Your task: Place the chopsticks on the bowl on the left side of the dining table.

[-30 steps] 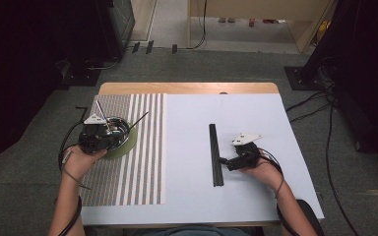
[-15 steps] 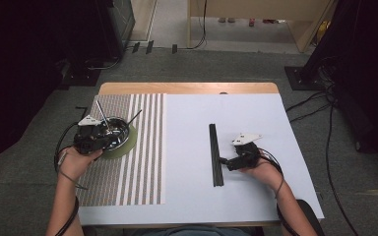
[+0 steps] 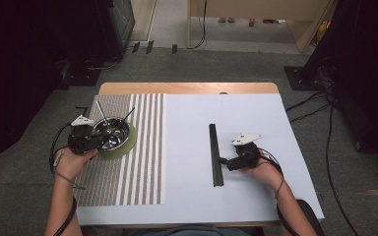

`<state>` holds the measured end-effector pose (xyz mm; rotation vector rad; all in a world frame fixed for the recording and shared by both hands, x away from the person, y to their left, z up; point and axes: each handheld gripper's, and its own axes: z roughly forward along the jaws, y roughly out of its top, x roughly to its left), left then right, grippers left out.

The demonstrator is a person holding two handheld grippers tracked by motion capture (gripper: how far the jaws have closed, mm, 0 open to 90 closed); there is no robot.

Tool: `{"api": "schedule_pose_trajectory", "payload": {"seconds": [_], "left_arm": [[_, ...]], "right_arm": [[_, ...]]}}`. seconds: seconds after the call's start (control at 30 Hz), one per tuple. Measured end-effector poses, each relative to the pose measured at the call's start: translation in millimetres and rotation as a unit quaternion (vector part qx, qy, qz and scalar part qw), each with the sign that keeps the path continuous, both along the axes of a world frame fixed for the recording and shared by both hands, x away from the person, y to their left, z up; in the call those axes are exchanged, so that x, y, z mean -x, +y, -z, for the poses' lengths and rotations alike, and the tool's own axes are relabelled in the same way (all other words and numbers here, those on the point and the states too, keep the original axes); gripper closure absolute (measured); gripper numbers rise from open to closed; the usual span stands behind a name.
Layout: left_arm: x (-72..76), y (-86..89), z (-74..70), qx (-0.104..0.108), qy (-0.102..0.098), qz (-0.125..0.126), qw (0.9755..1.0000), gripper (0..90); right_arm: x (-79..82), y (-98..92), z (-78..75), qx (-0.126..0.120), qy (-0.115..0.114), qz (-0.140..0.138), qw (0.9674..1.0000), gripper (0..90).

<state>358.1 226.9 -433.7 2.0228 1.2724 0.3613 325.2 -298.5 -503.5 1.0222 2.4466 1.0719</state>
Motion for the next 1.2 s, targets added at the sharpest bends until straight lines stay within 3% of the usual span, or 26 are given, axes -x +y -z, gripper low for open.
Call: {"api": "schedule_pose_trajectory", "payload": {"seconds": [0.23,0.6,0.73,0.9,1.2], "left_arm": [[-0.5,2.5,1.8,-0.001,-0.002,-0.006,1.0000,84.5],[-1.4,0.1,-4.0,0.023,0.001,-0.008,0.9997,66.4],[-1.9,-6.3,-10.1,0.024,-0.020,-0.004,0.9995,55.1],[-3.1,-13.4,-10.3,0.015,-0.028,0.002,0.9995,41.1],[-4.3,-22.1,-15.3,0.026,-0.020,-0.002,0.9995,36.4]], "right_arm": [[0.0,0.0,0.0,0.000,0.000,0.000,1.0000,10.9],[0.0,0.0,0.0,0.000,0.000,0.000,1.0000,10.9],[0.0,0.0,0.0,0.000,0.000,0.000,1.0000,10.9],[0.0,0.0,0.0,0.000,0.001,0.000,1.0000,10.9],[0.0,0.0,-0.1,0.000,0.001,0.000,1.0000,10.9]]}}
